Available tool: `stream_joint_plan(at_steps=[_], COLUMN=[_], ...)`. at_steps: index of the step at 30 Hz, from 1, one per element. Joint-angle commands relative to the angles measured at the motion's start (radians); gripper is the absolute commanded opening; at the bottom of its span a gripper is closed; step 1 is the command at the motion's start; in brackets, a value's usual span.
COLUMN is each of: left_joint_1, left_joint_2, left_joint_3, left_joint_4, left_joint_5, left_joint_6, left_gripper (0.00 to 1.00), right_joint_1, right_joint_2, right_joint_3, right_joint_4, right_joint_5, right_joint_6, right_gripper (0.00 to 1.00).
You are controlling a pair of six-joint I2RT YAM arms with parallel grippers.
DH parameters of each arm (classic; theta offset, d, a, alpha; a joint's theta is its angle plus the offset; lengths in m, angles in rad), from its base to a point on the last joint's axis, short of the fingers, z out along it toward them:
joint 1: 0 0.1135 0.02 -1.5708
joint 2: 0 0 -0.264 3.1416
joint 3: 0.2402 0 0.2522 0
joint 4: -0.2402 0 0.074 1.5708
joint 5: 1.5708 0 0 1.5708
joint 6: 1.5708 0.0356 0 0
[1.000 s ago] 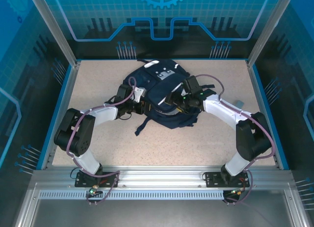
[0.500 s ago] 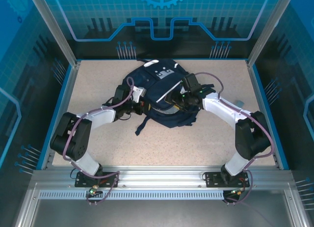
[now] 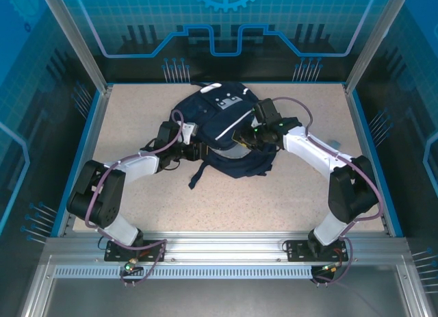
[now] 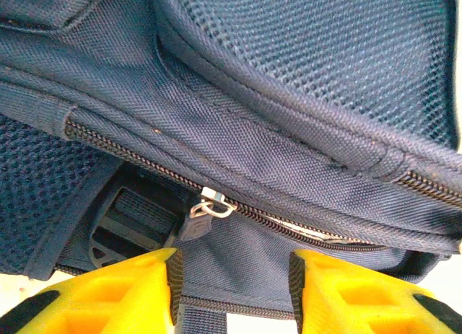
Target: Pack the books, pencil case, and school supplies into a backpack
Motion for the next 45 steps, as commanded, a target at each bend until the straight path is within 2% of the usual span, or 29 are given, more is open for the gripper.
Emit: stream_joint_plan(at_steps=[1, 6, 11, 17, 24, 28, 39, 45], left_joint_1=[0.007, 0.008, 0.01, 0.018, 0.035, 0.038, 0.035, -0.003], left_joint_2=[0.014, 0.04, 0.052, 0.084, 0.108, 0.085, -0.02, -0.06], left_joint_3=[0.008, 0.025, 0.031, 0.032, 0.0, -0.016, -0.125, -0.17], left_joint_4=[0.01, 0.031, 0.085, 0.205, 0.31, 0.299, 0.299, 0.325], left_joint_5=[0.002, -0.007, -0.079, -0.002, 0.083, 0.099, 0.202, 0.22], left_joint_6=[-0.016, 0.014, 0.045, 0.056, 0.036, 0.031, -0.035, -0.079], left_gripper=[0.45, 0.45, 0.41, 0.4, 0.15, 0.03, 0.0, 0.0], right_joint_1=[0.005, 0.004, 0.004, 0.003, 0.003, 0.004, 0.016, 0.034], right_joint_2=[-0.016, -0.024, -0.028, -0.028, -0.028, -0.018, 0.029, 0.062], right_joint_3=[0.051, 0.063, 0.064, 0.06, 0.069, 0.073, 0.062, 0.052], right_joint_4=[0.044, 0.042, 0.04, 0.04, 0.028, 0.02, 0.019, 0.035], right_joint_5=[-0.031, -0.034, -0.037, -0.043, -0.039, -0.029, 0.033, 0.05], right_joint_6=[-0.007, -0.006, -0.006, -0.003, -0.011, -0.012, 0.011, 0.039], right_gripper=[0.26, 0.25, 0.25, 0.25, 0.25, 0.25, 0.24, 0.23])
